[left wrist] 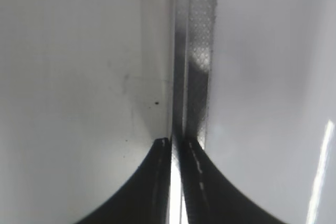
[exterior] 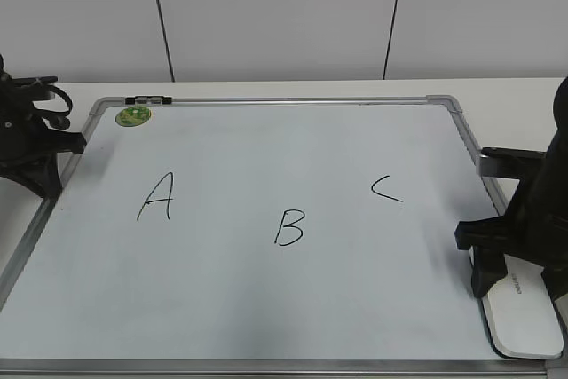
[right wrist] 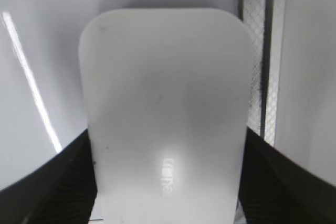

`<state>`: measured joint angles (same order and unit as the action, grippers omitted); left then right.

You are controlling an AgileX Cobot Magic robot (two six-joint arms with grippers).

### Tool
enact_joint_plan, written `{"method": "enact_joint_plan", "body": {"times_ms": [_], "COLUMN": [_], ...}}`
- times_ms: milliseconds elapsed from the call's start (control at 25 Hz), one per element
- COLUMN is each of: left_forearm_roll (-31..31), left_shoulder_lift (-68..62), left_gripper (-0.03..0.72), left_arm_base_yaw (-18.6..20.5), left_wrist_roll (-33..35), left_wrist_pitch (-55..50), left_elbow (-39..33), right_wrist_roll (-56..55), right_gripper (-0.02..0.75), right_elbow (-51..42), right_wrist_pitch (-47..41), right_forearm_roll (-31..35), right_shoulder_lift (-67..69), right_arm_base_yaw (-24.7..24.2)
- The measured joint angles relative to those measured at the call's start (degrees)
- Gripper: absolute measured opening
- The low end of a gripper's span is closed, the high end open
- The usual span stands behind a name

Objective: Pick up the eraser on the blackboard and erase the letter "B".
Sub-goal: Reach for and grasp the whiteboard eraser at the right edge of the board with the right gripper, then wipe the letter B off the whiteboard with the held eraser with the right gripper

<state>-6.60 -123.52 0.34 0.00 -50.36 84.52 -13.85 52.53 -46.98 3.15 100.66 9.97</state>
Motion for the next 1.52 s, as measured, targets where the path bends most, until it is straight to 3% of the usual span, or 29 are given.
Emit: {"method": "enact_joint_plan", "body": {"times_ms": [600,800,1120,1520], "left_forearm_roll": [-0.04,-0.14,-0.18,-0.28], "left_shoulder_lift": [0.0,0.0,0.0,0.0], "left_gripper": [0.055,0.055,0.055,0.055], "left_arm_base_yaw": [0.0,0.0,0.0,0.0], "left_wrist_roll": [0.0,0.0,0.0,0.0], "left_wrist_pitch": [0.0,0.0,0.0,-0.04], "left_elbow": [0.0,0.0,0.0,0.0], "right_wrist_roll": [0.16,3.77,6.74,7.58], "right_gripper": [0.526,0.526,0.525,0.525], "right_elbow": [1.23,10.78,27.68,45.17], "right_wrist_pitch": [-1.6,-10.65,-20.82,-22.28], "right_forearm_roll": [0.0,-0.1,-0.22,-1.2], "right_shoulder_lift": [0.21,0.34,4.55,19.19], "right_arm_base_yaw": [0.0,0.55,5.4,15.74]}}
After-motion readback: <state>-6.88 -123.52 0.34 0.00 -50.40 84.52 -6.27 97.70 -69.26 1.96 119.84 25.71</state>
